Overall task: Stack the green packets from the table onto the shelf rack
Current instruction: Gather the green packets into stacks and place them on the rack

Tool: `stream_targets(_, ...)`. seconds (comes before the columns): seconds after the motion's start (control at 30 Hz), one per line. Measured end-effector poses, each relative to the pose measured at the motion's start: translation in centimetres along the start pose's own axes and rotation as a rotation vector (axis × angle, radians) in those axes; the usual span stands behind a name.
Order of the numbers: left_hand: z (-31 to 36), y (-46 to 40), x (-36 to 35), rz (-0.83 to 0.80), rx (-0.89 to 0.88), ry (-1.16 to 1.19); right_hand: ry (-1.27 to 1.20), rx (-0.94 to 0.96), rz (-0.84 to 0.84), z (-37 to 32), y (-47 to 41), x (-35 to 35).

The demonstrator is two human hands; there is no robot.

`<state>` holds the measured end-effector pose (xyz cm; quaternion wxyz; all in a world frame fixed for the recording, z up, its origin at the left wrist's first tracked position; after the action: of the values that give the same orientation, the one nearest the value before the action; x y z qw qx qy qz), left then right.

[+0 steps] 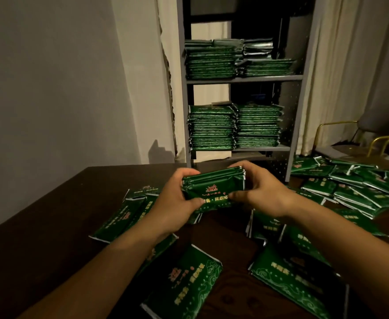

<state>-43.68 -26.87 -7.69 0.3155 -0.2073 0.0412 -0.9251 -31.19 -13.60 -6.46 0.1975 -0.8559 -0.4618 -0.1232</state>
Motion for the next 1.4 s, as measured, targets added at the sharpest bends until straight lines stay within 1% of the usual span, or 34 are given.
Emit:
stream_targets(0.13,3.0,-0.1,0.6,-0.06,-0.051,-0.063,-0.042,-0.012,-0.006,-2.2,1.2,1.6)
stream_targets(0.23,4.8,0.0,0.7,-0.082,-0.042,-0.01,-0.045,0.027,0.005,-4.3,2.3,2.6)
stream_targets(0.37,7.3,0.1,0.7,-0.099,-0.05,0.115,-0.093,0.049,0.064,-6.6,3.1,4.6)
stream_targets(0.6,12.7,1.1,0.4,-0.114,-0.091,0.112,-0.117,0.081,0.153,-10.6,4.4,7.8)
stream_targets(0.67,14.2,1.1,0.4,-0.104,-0.092,0.121,-0.136,0.087,0.176,-11.9,4.9,8.6)
stream_targets(0.83,17.5,0.5,0.8,-0.012,-0.068,0.207,-0.189,0.141,0.208,-15.0,5.6,10.4)
stream_targets(0.97,19.2,-0.7,0.5,0.032,-0.072,0.197,-0.108,0.138,0.24,-15.6,5.1,11.7)
stream_targets(1.0,19.6,-1.3,0.5,0.05,-0.078,0.196,-0.033,0.145,0.278,-15.8,4.8,12.4)
stream_targets(1.03,19.8,-1.5,0.4,0.073,-0.074,0.196,0.096,0.173,0.342,-15.9,4.7,13.1)
stream_targets(1.1,20.4,-2.6,0.3,0.106,-0.056,0.207,0.455,0.348,0.518,-17.7,5.3,14.5)
stream_targets(1.13,20.5,-3.1,0.1,0.105,-0.037,0.226,0.658,0.476,0.562,-18.9,5.9,14.3)
stream_targets(1.17,20.7,-3.6,-0.2,0.101,-0.019,0.248,0.877,0.586,0.549,-19.7,6.4,13.5)
stream_targets(1.2,20.9,-4.1,-0.6,0.093,0.004,0.27,1.095,0.651,0.504,-19.8,6.4,12.6)
stream_targets(1.23,21.0,-4.4,-0.8,0.087,0.032,0.294,1.272,0.688,0.464,-19.5,6.2,11.8)
stream_targets(1.27,21.1,-5.0,-1.3,0.072,0.059,0.325,1.388,0.714,0.459,-19.1,5.8,11.6)
stream_targets(1.3,21.0,-5.5,-1.8,0.053,0.086,0.355,1.426,0.741,0.492,-18.9,5.5,11.8)
stream_targets(1.4,21.9,-6.1,-2.8,-0.002,0.129,0.432,1.369,0.847,0.636,-19.5,5.2,13.0)
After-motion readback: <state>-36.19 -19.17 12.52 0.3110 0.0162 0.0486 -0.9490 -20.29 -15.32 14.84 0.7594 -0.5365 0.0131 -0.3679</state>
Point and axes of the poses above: each hand's wrist, its own y-axis away from the middle knuckle, its own x-axis out of the back of the hand, z = x × y, the point moved 8 cm from there along -y, towards the middle knuckle, and after that the axes turned 2 degrees about x, right-handed, at the moved point
